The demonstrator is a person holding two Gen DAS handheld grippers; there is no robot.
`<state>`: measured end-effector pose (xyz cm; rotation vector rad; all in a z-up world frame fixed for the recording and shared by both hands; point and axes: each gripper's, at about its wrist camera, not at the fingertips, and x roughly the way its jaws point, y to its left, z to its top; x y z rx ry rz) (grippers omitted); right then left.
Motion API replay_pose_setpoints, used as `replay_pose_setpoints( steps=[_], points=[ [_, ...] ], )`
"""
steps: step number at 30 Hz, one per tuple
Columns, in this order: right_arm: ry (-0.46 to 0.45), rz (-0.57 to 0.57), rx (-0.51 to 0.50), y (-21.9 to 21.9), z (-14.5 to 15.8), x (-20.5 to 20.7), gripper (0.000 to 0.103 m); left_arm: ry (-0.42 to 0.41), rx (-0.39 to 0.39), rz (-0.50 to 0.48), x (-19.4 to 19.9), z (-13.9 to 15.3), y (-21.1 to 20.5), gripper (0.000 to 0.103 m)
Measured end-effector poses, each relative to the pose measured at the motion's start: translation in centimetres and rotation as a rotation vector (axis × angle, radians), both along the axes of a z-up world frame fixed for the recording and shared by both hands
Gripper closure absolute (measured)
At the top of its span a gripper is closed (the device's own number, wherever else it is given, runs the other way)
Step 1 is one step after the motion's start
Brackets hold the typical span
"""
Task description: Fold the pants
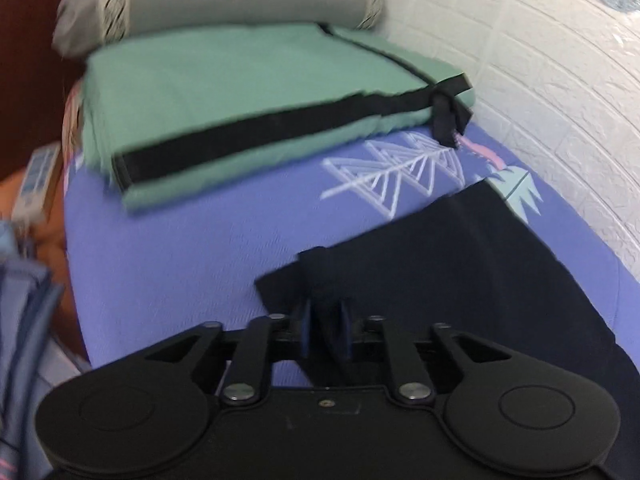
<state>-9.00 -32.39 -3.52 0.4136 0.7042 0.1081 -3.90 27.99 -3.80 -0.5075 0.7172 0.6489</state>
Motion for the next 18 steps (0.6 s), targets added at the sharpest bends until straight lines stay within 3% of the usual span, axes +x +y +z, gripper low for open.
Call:
replay_pose_setpoints(
  steps=[1, 3, 4, 5, 7, 9, 13, 18],
  points=[
    [-0.009, -0.018, -0.008, -0.2, 0.2, -0.4, 0.009, -0.013, -0.007, 0.001, -0.1, -0.1, 0.0, 0.099],
    [-0.021, -0.068, -0.018, -0.9, 0.6, -1.4, 0.009, -0.030, -0.011, -0.020, -0.3, 0.1, -0.4, 0.070],
    [-0.026, -0.108, -0.029, -1.3, 0.7, -1.8, 0.009, -0.039, -0.015, -0.025, -0.3, 0.2, -0.4, 0.046],
    [-0.031, -0.149, -0.042, -1.7, 0.8, -2.2, 0.009, -0.044, -0.017, -0.024, -0.3, 0.3, -0.5, 0.032],
    [-0.046, -0.261, -0.085, -2.7, 1.0, -3.4, 0.009, -0.052, -0.026, -0.023, -0.2, 0.2, -0.7, 0.024],
    [-0.056, -0.373, -0.122, -3.7, 1.1, -4.6, 0.008, -0.044, -0.022, -0.024, 0.1, 0.0, -0.9, 0.026],
    [-0.022, -0.510, -0.136, -5.9, 0.4, -5.2, 0.002, -0.028, 0.012, -0.026, 0.4, -0.2, -1.5, 0.053],
    [-0.086, -0.552, -0.128, -6.5, 0.5, -4.3, 0.002, -0.034, -0.012, -0.018, 0.1, -0.1, -1.2, 0.053]
  ],
)
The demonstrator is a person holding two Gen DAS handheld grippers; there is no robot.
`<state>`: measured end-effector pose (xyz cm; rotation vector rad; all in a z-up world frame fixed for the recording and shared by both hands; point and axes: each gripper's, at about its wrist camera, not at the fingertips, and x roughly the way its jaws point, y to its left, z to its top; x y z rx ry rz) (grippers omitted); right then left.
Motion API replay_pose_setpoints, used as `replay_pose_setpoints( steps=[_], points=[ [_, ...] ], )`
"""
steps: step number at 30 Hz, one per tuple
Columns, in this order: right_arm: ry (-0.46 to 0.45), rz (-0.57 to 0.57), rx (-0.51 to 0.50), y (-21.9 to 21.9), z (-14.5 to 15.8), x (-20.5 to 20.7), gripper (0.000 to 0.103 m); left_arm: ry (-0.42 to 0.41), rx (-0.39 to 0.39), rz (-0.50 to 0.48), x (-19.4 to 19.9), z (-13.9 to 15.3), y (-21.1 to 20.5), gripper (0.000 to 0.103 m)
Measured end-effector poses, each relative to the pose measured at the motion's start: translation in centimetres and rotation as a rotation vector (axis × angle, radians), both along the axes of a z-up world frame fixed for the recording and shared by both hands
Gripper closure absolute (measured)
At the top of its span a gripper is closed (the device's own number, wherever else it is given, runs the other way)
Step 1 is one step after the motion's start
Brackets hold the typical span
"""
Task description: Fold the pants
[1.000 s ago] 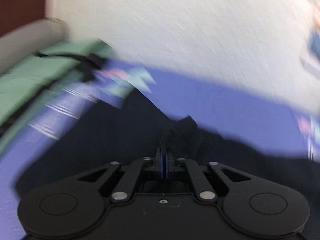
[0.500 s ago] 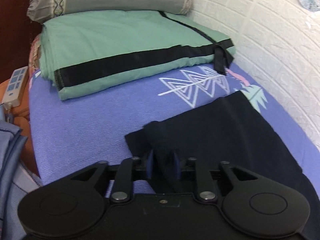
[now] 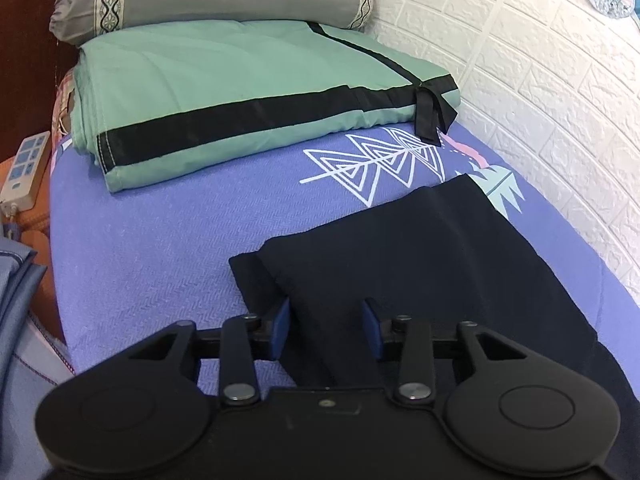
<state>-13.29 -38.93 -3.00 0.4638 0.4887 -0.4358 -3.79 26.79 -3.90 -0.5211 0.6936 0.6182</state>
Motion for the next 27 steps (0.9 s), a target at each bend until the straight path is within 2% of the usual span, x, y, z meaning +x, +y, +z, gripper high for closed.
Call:
replay_pose_setpoints(
  steps=[2, 5, 9, 10, 12, 13, 15, 17, 19, 22, 24, 26, 27],
  points=[
    [-0.025, 0.020, -0.004, 0.1, 0.4, 1.1, 0.002, 0.000, -0.002, 0.003, 0.0, -0.1, 0.2, 0.053],
    [-0.009, 0.033, -0.013, 0.0, 0.4, 2.9, 0.002, 0.007, 0.004, 0.003, 0.2, -0.1, 0.1, 0.053],
    [0.077, 0.000, -0.015, -0.5, -0.1, 5.4, 0.002, 0.015, 0.007, 0.006, 0.3, -0.2, 0.0, 0.052],
    [0.083, 0.002, -0.010, -0.6, -0.2, 5.7, 0.005, 0.016, 0.006, 0.007, 0.4, -0.2, 0.1, 0.053],
    [0.062, 0.022, -0.015, -0.5, 0.0, 5.6, 0.085, 0.022, 0.011, 0.007, 0.5, -0.2, 0.1, 0.052],
    [0.036, 0.015, -0.022, -0.3, 0.4, 5.1, 0.094, 0.027, 0.015, 0.006, 0.6, -0.2, 0.0, 0.052],
    [-0.025, -0.009, -0.055, 0.2, 1.9, 3.0, 0.095, 0.034, 0.024, 0.003, 0.7, -0.2, -0.1, 0.052],
    [-0.030, -0.035, -0.075, 0.4, 2.7, 0.8, 0.096, 0.041, 0.031, -0.003, 0.8, -0.3, 0.0, 0.052],
    [0.018, -0.050, -0.068, 0.2, 2.1, -0.6, 0.096, 0.048, 0.043, -0.003, 0.9, -0.4, 0.0, 0.052],
    [0.129, -0.059, -0.017, -0.5, -1.3, -0.9, 0.095, 0.057, 0.069, -0.013, 1.2, -0.5, -0.2, 0.052],
    [0.127, -0.048, -0.056, -0.2, -1.7, -0.7, 0.092, 0.057, 0.070, -0.020, 1.2, -0.5, -0.1, 0.047],
    [0.127, -0.045, -0.101, 0.2, -0.5, -0.4, 0.064, 0.048, 0.054, -0.021, 0.7, -0.2, 0.2, 0.045],
    [0.120, -0.055, -0.121, 0.3, 0.2, -0.4, 0.058, 0.038, 0.047, -0.014, 0.3, 0.1, 0.3, 0.041]
  ],
)
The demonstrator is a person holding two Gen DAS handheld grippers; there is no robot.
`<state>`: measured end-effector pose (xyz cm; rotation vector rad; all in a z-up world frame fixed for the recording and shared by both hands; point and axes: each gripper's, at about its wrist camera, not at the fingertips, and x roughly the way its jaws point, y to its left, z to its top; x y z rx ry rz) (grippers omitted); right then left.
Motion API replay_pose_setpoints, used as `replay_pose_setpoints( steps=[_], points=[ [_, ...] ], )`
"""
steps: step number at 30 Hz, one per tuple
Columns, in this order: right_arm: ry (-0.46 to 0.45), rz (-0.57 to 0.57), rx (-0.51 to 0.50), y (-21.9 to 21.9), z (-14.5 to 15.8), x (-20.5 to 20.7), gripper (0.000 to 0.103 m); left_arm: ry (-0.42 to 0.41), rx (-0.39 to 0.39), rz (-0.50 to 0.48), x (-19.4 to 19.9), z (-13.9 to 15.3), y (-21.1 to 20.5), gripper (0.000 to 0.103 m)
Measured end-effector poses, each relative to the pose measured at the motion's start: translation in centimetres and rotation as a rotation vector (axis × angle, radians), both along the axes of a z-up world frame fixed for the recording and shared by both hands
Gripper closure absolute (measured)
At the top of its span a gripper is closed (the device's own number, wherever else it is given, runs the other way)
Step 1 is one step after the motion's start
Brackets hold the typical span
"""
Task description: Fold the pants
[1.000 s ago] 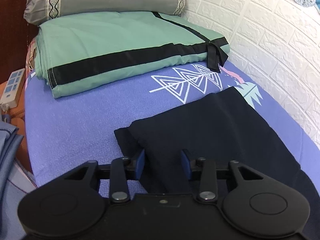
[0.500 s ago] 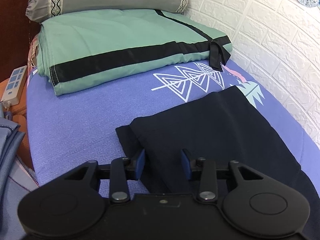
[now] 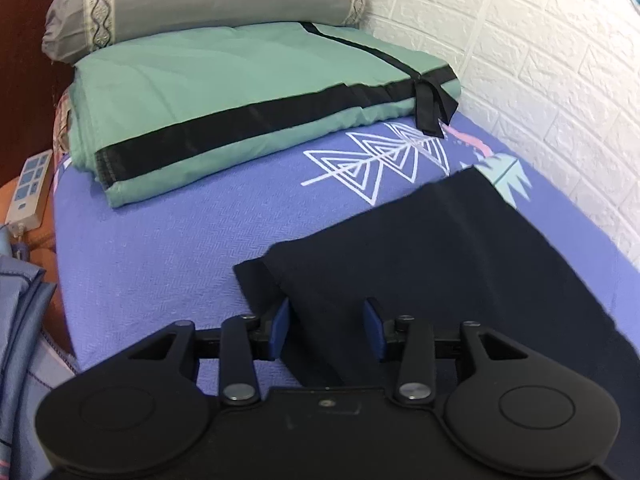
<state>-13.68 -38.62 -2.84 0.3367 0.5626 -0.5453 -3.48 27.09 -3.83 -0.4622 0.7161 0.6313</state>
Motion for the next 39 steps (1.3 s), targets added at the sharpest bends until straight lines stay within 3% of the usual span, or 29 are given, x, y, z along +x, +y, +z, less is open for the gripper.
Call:
replay_pose_setpoints(
  steps=[2, 4, 7, 12, 18, 26, 27, 28, 29, 31, 34, 39],
  points=[
    [-0.064, -0.026, -0.060, 0.5, 1.7, -0.3, 0.046, -0.017, -0.008, 0.029, -1.1, 0.5, 0.2, 0.011],
    [-0.117, -0.019, -0.102, 1.2, 3.0, -0.1, 0.042, -0.040, -0.026, 0.053, -2.3, 0.9, 0.2, 0.005],
    [-0.154, 0.072, -0.078, 2.6, 3.6, 1.2, 0.035, -0.059, -0.056, 0.051, -3.6, 1.3, 0.5, 0.000],
    [-0.122, 0.221, 0.025, 4.9, 2.2, 3.9, 0.033, -0.053, -0.166, 0.043, -3.8, 0.1, 1.7, 0.000],
    [-0.076, 0.398, 0.112, 8.8, 1.3, 5.7, 0.031, -0.077, -0.135, -0.044, -2.8, -0.4, 1.2, 0.000],
    [-0.055, 0.518, 0.198, 11.7, 0.7, 6.7, 0.031, -0.094, -0.028, -0.080, -0.3, -1.3, 0.4, 0.000],
    [-0.046, 0.533, 0.201, 12.1, 0.5, 6.8, 0.031, -0.091, -0.004, -0.080, 0.0, -1.3, 0.2, 0.012],
    [-0.036, 0.548, 0.209, 12.4, 0.4, 6.9, 0.033, -0.085, 0.016, -0.086, 0.3, -1.3, 0.1, 0.072],
    [-0.019, 0.570, 0.221, 12.8, 0.1, 7.1, 0.036, -0.089, 0.000, -0.107, 0.6, -1.2, 0.0, 0.093],
    [0.031, 0.617, 0.233, 13.4, -0.4, 7.6, 0.045, -0.126, 0.018, -0.131, 0.8, -0.2, -0.6, 0.094],
    [0.074, 0.662, 0.176, 14.4, -1.0, 7.7, 0.053, -0.261, 0.061, -0.250, 0.4, 3.1, -3.1, 0.094],
    [0.057, 0.652, 0.177, 14.3, -1.2, 7.7, 0.055, -0.458, -0.015, -0.567, 0.3, 8.5, -9.1, 0.094]
  ],
)
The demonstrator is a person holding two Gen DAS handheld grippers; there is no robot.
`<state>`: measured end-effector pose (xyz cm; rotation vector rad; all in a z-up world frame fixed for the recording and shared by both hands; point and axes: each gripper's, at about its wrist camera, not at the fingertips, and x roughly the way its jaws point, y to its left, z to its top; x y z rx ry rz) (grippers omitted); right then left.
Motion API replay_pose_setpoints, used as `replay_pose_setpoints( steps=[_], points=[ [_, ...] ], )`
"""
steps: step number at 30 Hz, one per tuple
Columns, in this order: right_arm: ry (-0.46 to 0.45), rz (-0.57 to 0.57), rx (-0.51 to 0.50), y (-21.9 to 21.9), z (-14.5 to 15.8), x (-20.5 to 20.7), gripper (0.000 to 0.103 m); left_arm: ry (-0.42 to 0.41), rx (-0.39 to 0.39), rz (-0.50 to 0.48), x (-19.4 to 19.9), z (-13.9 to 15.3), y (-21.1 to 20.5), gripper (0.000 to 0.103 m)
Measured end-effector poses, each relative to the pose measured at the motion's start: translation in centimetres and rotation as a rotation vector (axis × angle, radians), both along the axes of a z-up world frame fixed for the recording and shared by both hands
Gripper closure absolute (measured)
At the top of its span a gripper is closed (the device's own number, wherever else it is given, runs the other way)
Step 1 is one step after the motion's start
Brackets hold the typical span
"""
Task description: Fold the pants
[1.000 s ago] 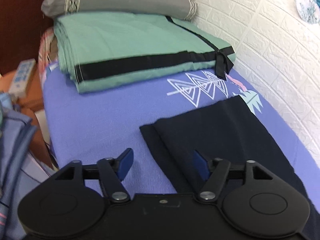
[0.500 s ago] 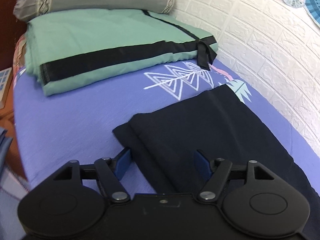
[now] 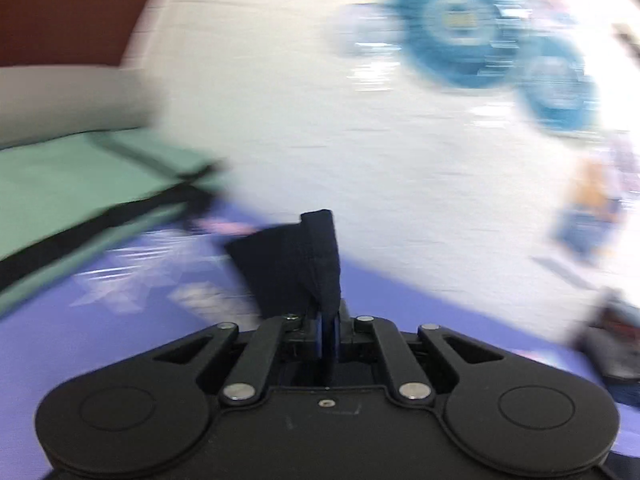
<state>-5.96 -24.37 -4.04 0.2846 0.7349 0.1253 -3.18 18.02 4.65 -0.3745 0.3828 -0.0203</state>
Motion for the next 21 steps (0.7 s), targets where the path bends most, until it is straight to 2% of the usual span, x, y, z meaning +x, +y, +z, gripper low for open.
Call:
replay_pose_setpoints(
  steps=[3, 6, 7, 8, 9, 10, 11, 12, 13, 14, 15, 16, 17, 18, 19, 21],
  points=[
    [-0.011, -0.002, 0.006, -0.1, 0.0, -0.2, 0.055, 0.006, -0.033, -0.262, 0.1, 0.3, -5.6, 0.094],
    [-0.016, -0.007, 0.032, -0.4, 0.0, -0.4, 0.055, 0.139, 0.028, -0.501, 0.1, -2.6, -12.2, 0.090],
    [-0.017, -0.006, 0.037, -0.4, 0.0, -0.4, 0.055, 0.196, 0.058, -0.564, 0.1, -4.1, -14.0, 0.082],
    [-0.020, -0.003, 0.040, -0.4, 0.0, -0.5, 0.055, 0.246, 0.083, -0.608, 0.2, -5.4, -15.4, 0.060],
    [-0.022, 0.002, 0.042, -0.5, 0.1, -0.5, 0.054, 0.290, 0.100, -0.638, 0.4, -6.6, -16.3, 0.053],
    [-0.026, 0.006, 0.046, -0.5, 0.1, -0.6, 0.054, 0.329, 0.108, -0.662, 0.6, -7.5, -16.9, 0.041],
    [-0.034, 0.007, 0.052, -0.5, 0.2, -0.7, 0.054, 0.361, 0.101, -0.663, 0.9, -8.2, -17.0, 0.036],
    [-0.042, 0.014, 0.062, -0.6, 0.3, -0.7, 0.054, 0.374, 0.078, -0.650, 1.3, -8.2, -16.8, 0.035],
    [-0.053, 0.023, 0.072, -0.7, 0.5, -0.7, 0.052, 0.373, 0.047, -0.646, 1.4, -7.9, -16.3, 0.029],
    [-0.072, 0.035, 0.082, -0.7, 0.9, -0.8, 0.047, 0.360, 0.017, -0.639, 1.4, -7.2, -15.6, 0.014],
    [-0.099, 0.054, 0.091, -0.5, 1.3, -0.7, 0.043, 0.336, -0.010, -0.622, 1.4, -6.4, -14.8, 0.008],
    [-0.127, 0.074, 0.097, -0.3, 1.7, -0.7, 0.033, 0.304, -0.024, -0.605, 1.2, -5.6, -14.1, 0.000],
    [-0.156, 0.098, 0.101, 0.1, 2.2, -0.4, 0.015, 0.272, -0.021, -0.583, 1.0, -4.9, -13.3, 0.000],
    [-0.178, 0.120, 0.103, 0.6, 2.6, -0.1, 0.005, 0.250, -0.005, -0.559, 0.7, -4.2, -13.1, 0.000],
    [-0.199, 0.147, 0.102, 1.2, 2.9, 0.4, 0.000, 0.236, 0.015, -0.537, 0.3, -4.0, -12.8, 0.000],
    [-0.226, 0.211, 0.096, 2.8, 3.4, 1.7, 0.000, 0.244, 0.042, -0.518, -0.1, -4.2, -12.0, 0.000]
  ],
)
